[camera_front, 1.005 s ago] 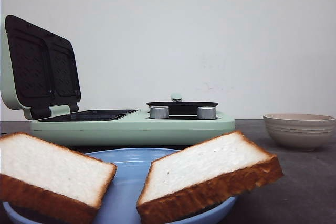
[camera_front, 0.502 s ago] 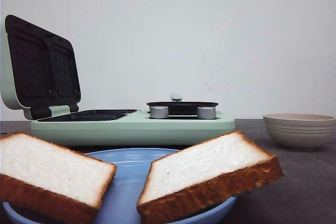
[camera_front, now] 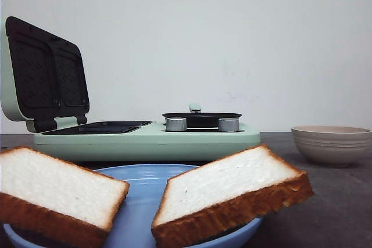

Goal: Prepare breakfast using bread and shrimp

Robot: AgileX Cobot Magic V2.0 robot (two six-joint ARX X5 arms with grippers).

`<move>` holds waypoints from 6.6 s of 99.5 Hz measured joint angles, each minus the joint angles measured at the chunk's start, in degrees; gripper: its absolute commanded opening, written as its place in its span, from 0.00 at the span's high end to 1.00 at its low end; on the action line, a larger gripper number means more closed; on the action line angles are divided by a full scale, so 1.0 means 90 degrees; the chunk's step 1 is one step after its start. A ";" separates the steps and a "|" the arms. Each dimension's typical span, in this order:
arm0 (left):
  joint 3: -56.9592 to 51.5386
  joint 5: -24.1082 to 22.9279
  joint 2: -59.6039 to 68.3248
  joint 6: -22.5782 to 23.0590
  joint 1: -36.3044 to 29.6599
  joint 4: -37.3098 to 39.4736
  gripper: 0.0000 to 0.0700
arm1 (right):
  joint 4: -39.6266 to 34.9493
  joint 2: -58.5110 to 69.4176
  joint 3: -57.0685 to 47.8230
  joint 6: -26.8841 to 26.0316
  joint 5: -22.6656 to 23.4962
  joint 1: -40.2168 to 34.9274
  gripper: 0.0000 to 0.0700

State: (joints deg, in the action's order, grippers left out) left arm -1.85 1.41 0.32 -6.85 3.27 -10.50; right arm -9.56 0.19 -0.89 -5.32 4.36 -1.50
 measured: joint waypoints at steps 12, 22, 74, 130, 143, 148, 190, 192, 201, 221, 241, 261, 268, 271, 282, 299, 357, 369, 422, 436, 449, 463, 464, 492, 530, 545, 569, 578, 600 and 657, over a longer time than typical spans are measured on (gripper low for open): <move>0.0000 0.0000 0.0000 0.0000 0.0000 0.0000 0.98 | 0.0000 0.0000 0.0000 0.0000 0.0000 0.0000 1.00; 0.0000 0.0000 0.0000 0.0000 -0.0002 0.0000 0.98 | 0.0000 0.0000 0.0000 0.0000 0.0000 0.0000 1.00; 0.0000 0.0000 0.0000 0.0000 -0.0002 0.0000 0.98 | 0.0000 0.0000 0.0000 0.0000 0.0000 0.0000 1.00; 0.0000 0.0000 -0.0002 0.0000 -0.0002 0.0002 0.98 | 0.0432 0.0002 0.0005 -0.0277 0.0056 -0.0012 1.00; 0.0000 0.0015 0.0000 -0.0296 -0.0002 0.0002 0.98 | 0.0804 0.0002 0.0005 -0.0801 0.0403 -0.0012 1.00; 0.0000 0.0017 0.0000 -0.0551 -0.0002 0.0000 0.98 | 0.0950 0.0002 0.0005 -0.1054 0.0529 -0.0012 1.00; -0.0850 0.1841 0.0867 -0.2436 -0.0032 -0.0185 0.98 | 0.0860 0.0481 -0.0964 -0.2557 0.1081 -0.0012 1.00; -0.0971 0.1889 0.0986 -0.2458 -0.0051 -0.0197 0.98 | 0.0789 0.0578 -0.1105 -0.2548 0.1151 -0.0012 1.00; -0.1605 0.2035 0.1608 -0.2465 -0.0214 -0.0529 0.98 | 0.0403 0.1090 -0.1746 -0.2382 0.1498 -0.0012 1.00; -0.3172 0.2004 0.2985 -0.1809 -0.0636 -0.2025 0.98 | -0.0682 0.2161 -0.2861 -0.1994 0.2178 -0.0012 0.99; -0.3791 0.2052 0.3752 -0.1460 -0.0916 -0.3036 0.96 | -0.1588 0.2676 -0.3116 -0.1846 0.2518 -0.0053 0.55; -0.3786 0.2363 0.4473 -0.1498 -0.1083 -0.4007 0.43 | -0.2016 0.2698 -0.3116 -0.1841 0.2518 -0.0180 0.55; -0.3786 0.2438 0.4648 -0.1523 -0.1146 -0.4031 0.41 | -0.2025 0.2698 -0.3116 -0.1838 0.2518 -0.0223 0.55; -0.3786 0.2518 0.4726 -0.1528 -0.1163 -0.4031 0.41 | -0.2025 0.2698 -0.3116 -0.1838 0.2516 -0.0253 0.55; -0.3786 0.2708 0.5090 -0.1545 -0.1258 -0.4029 0.41 | -0.2025 0.2698 -0.3116 -0.1783 0.2516 -0.0345 0.55; -0.3786 0.3203 0.5746 -0.1542 -0.1326 -0.3963 0.41 | -0.2025 0.2698 -0.3116 -0.1741 0.2518 -0.0435 0.55; -0.3786 0.4027 0.7983 -0.1341 -0.1637 -0.3334 0.45 | -0.2062 0.2698 -0.3116 -0.1739 0.2518 -0.0466 0.55; -0.3786 0.4027 0.8153 -0.1297 -0.1642 -0.3264 0.58 | -0.2137 0.2698 -0.3116 -0.1739 0.2518 -0.0466 0.55; -0.3789 0.4153 0.8221 -0.1229 -0.1957 -0.2832 1.00 | -0.2186 0.2698 -0.3116 -0.1722 0.2497 -0.0466 0.55; -0.3791 0.4199 0.8221 -0.1134 -0.1970 -0.2795 1.00 | -0.2198 0.2698 -0.3116 -0.1722 0.2497 -0.0466 0.55; -0.3791 0.4306 0.8216 -0.1083 -0.1967 -0.2805 1.00 | -0.2249 0.2698 -0.3116 -0.1722 0.2497 -0.0466 0.55; -0.3791 0.4529 0.7987 -0.1061 -0.1967 -0.2839 1.00 | -0.2341 0.2698 -0.3116 -0.1722 0.2497 -0.0466 0.55; -0.3793 0.4532 0.7956 -0.1059 -0.1967 -0.2844 1.00 | -0.2344 0.2698 -0.3116 -0.1722 0.2497 -0.0466 0.55; -0.4022 0.4583 0.7155 -0.1195 -0.1926 -0.2565 1.00 | -0.2341 0.2698 -0.3116 -0.1722 0.2492 -0.0466 0.55; -0.4041 0.4874 0.6754 -0.2494 -0.1880 -0.0940 1.00 | -0.2344 0.2698 -0.3116 -0.1722 0.2492 -0.0466 0.55; -0.4558 0.4231 0.6754 -0.3121 -0.1880 -0.0272 1.00 | -0.2344 0.2698 -0.3116 -0.1717 0.2492 -0.0466 0.55; -0.6178 0.2982 0.7235 -0.3157 -0.1877 -0.0158 1.00 | -0.2344 0.2698 -0.3116 -0.1593 0.2458 -0.0466 0.56; -0.6904 0.2589 0.7647 -0.3007 -0.1877 -0.0393 1.00 | -0.2344 0.2698 -0.3116 -0.1574 0.2331 -0.0503 0.55; -0.8762 0.1676 0.8918 -0.2324 -0.1877 -0.1336 1.00 | -0.2344 0.2698 -0.3116 -0.1549 0.2310 -0.0585 0.55; -1.2696 -0.0721 1.2109 -0.0177 -0.2217 -0.4085 1.00 | -0.2346 0.2698 -0.3116 -0.1547 0.2164 -0.0590 0.56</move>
State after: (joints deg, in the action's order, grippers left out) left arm -116.11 -5.08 109.30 -8.45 -16.69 -47.27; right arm -30.68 24.47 -28.93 -19.25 23.84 -6.81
